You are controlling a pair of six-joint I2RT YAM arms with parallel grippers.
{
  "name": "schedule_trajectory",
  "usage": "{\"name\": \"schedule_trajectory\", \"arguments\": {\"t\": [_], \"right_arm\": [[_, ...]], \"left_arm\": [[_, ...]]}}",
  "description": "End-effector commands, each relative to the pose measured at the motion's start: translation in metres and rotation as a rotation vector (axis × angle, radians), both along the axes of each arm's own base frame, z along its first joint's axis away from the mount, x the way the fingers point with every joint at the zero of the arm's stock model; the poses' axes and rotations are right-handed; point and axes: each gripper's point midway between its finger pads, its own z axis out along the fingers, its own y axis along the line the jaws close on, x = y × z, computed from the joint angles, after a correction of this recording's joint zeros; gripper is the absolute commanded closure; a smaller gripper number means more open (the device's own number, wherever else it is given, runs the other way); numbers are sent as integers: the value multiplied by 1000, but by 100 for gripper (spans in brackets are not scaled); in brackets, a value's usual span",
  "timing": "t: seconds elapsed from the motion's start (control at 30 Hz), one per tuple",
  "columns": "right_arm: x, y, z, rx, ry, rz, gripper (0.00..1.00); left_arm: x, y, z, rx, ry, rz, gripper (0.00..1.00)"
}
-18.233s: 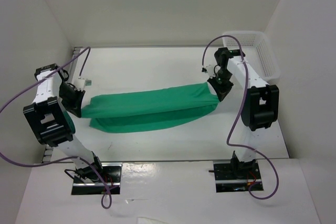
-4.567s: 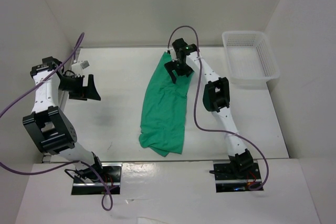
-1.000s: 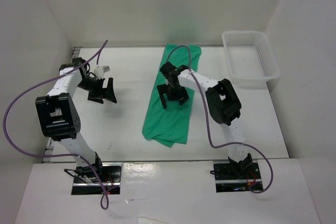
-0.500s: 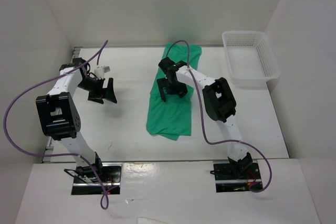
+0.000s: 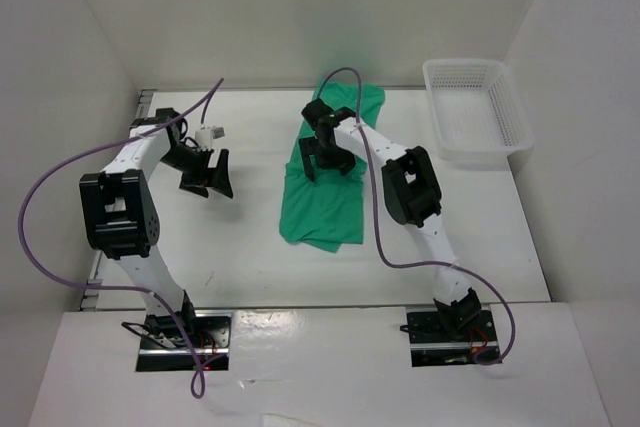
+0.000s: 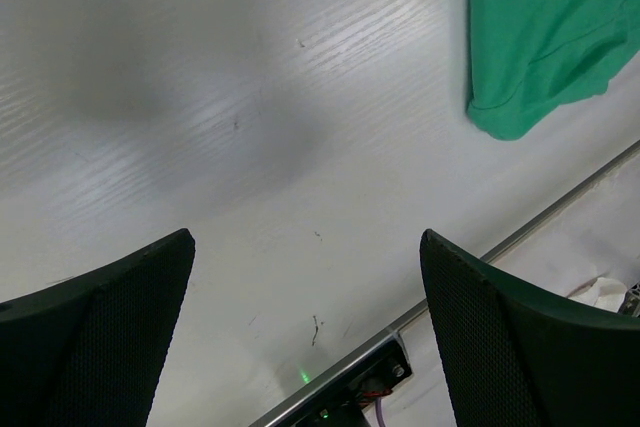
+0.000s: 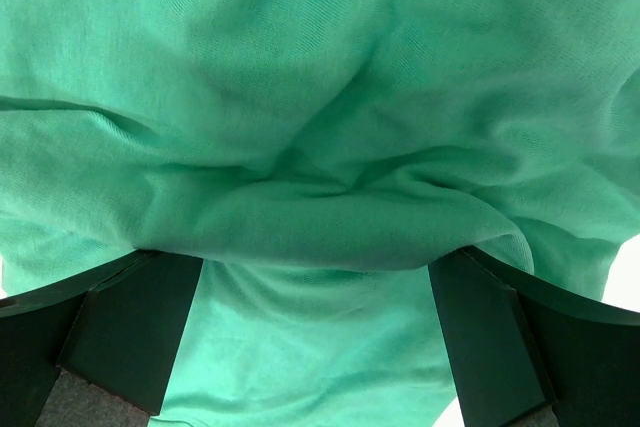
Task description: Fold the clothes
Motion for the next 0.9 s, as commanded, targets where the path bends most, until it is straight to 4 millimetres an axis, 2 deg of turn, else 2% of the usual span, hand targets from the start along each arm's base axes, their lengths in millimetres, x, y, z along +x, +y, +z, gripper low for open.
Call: {"name": "schedule_trajectory", "arguments": {"t": [0.0,0.27,0.5,0.57,0.63,0.67,0.77,0.83,0.87], "right_arm": [[15,3,-11,6,-18,-37,1],[15,7,-19,16,9,-79,1],[27,3,-14,13,-28,-131,1],[40,-3,-9,19,-54,-162,1],[47,-2,-4,23,-80,-176,1],[54,-8,-1,23,-93,-200,1],[67,-9,9,38,-130,-215,1],[75,-13,7,31,-141,-229,1],[77,-12,6,34,-145,-229,1]], "left_arm": [[5,-6,6,-20,0,-7,1],[3,-7,4,-21,9,-7,1],[0,-11,5,-24,24,-10,1],[1,-20,4,-23,23,-37,1],[2,-25,-1,-15,37,-58,1],[0,-35,-6,-16,51,-87,1],[1,-51,-10,-37,65,-128,1],[5,-67,-10,-61,71,-156,1],[5,-72,-17,-74,92,-167,1]]}}
